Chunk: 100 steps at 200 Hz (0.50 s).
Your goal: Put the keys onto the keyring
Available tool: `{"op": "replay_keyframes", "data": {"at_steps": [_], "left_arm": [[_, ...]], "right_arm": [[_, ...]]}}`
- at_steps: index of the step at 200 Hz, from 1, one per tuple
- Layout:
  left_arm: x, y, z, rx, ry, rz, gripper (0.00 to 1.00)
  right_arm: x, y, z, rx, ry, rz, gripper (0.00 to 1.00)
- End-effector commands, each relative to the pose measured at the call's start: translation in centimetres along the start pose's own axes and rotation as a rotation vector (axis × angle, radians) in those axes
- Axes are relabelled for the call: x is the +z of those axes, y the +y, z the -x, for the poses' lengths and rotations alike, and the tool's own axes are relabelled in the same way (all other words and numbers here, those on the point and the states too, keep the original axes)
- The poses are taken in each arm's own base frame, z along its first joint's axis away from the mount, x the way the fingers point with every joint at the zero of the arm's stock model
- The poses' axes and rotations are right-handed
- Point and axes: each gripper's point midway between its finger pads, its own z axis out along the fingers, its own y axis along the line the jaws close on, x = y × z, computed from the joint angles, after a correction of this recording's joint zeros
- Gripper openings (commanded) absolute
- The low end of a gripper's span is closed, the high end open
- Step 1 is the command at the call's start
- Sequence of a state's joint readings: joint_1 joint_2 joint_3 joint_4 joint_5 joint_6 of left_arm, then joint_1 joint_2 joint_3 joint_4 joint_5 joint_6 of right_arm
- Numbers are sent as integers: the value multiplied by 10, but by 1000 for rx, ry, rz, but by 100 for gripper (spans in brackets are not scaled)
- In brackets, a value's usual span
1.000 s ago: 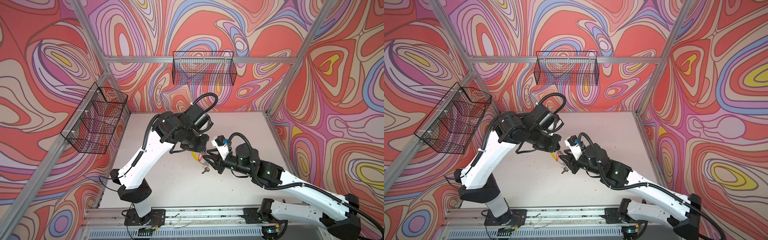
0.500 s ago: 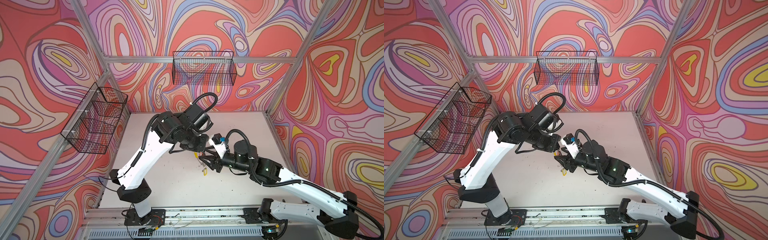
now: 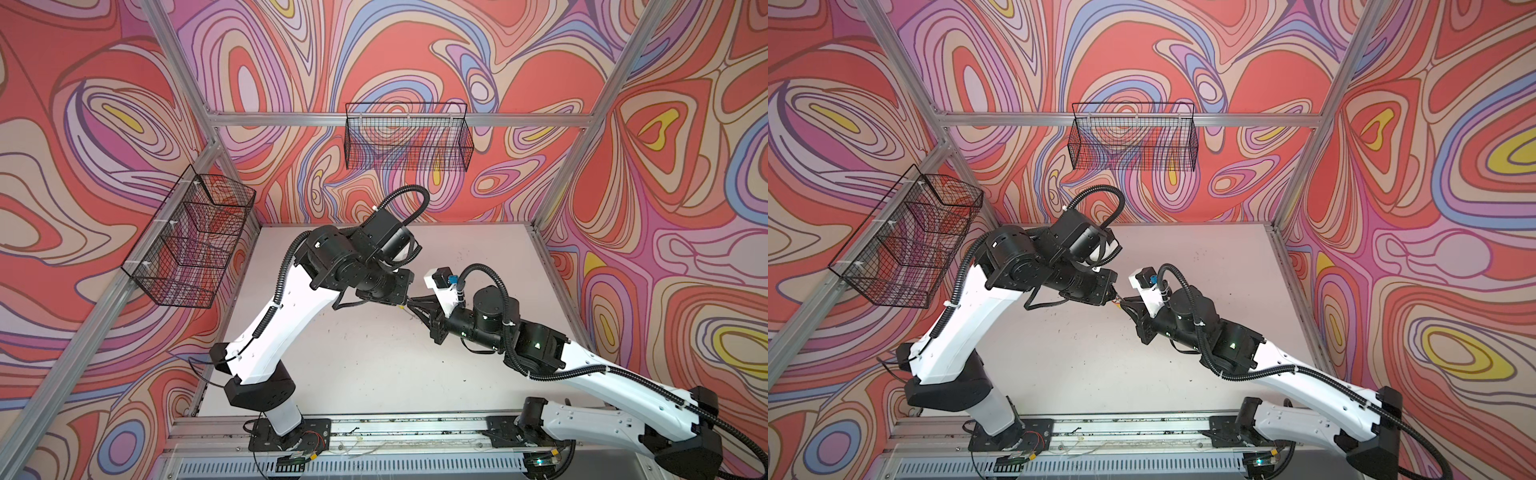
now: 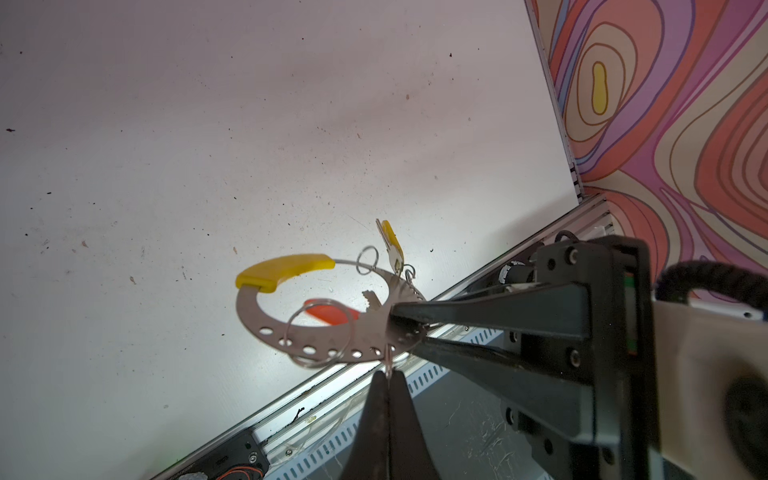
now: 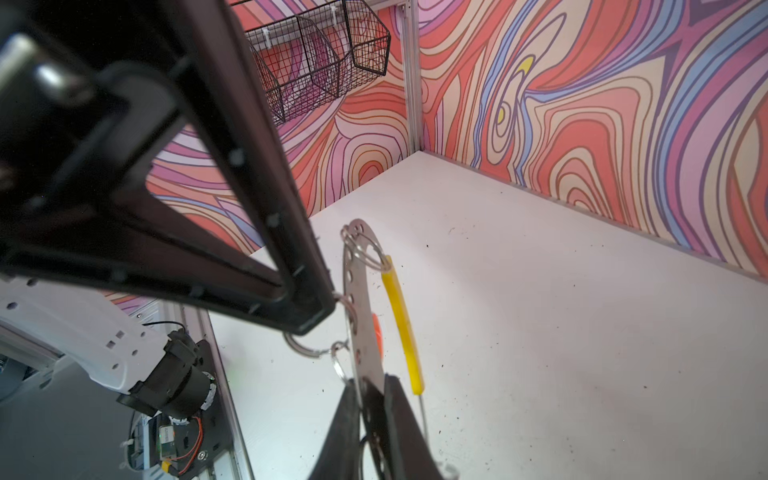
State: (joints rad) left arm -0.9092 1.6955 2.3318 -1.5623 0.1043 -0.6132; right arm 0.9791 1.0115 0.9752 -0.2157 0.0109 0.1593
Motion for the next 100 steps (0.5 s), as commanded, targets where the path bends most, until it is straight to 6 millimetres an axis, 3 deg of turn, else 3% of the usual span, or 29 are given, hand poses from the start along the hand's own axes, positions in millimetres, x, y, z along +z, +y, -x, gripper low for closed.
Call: {"op": "replay_keyframes", "data": {"at_steps": [1,51,100], "left_arm": [[-11,21,-33,-2,108,64,0],[-10,19,-34,5,108,45,0],[-3,7,-31,18,76,-41,0]], "right_arm": [[-4,-15,6,14,-43,-74,8],[-8,-7,11,31,-78,-24,0],[-12,6,22,98,-142,60,0]]}}
